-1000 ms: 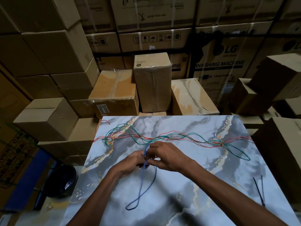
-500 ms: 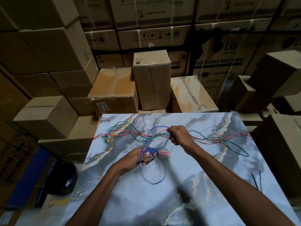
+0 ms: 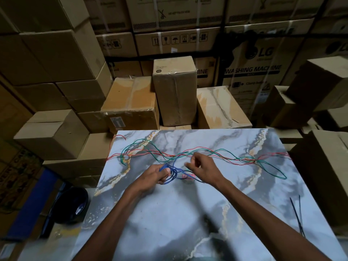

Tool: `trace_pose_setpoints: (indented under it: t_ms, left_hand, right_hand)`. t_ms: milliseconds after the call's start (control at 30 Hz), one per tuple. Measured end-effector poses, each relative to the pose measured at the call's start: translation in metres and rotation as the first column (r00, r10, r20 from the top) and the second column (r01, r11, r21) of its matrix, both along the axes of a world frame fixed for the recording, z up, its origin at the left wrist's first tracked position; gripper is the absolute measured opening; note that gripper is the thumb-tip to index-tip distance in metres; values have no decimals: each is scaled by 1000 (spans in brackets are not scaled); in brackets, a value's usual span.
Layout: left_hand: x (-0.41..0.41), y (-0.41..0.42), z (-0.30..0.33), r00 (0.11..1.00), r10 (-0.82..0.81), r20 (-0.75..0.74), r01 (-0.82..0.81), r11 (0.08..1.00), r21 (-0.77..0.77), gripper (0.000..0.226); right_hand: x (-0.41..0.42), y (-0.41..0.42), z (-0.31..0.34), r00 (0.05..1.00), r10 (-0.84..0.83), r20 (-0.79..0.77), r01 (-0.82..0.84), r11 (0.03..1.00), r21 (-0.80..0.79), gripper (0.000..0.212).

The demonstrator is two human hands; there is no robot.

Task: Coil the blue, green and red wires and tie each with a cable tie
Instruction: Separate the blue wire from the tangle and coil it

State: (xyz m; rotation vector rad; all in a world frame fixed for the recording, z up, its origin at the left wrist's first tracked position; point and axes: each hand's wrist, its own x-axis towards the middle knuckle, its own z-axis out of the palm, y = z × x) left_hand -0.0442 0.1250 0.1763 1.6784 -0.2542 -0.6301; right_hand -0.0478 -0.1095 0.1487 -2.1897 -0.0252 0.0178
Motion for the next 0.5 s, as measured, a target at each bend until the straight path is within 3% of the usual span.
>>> trace_pose_setpoints:
  t_ms: [100,200,400,500]
  left_hand:
    - [4,0,5,998,52,18,-53,998,26,24]
    - [8,3,6,995,89,34,-91,994,54,26]
    - [11,9,3,983,156,96,-174,961,217,28]
    - [10,9,7,977,147,157,-187,941,282,32]
  right_hand:
    - [-20,21,20,989,135,66,-145,975,167,31]
    - [-32,32,26,974,223,43,-227,965,129,30]
    - [-32,30,43,884,407,-228,-349,902,255,42]
    - [-29,31,50,804,514,-298,-389,835,390,29]
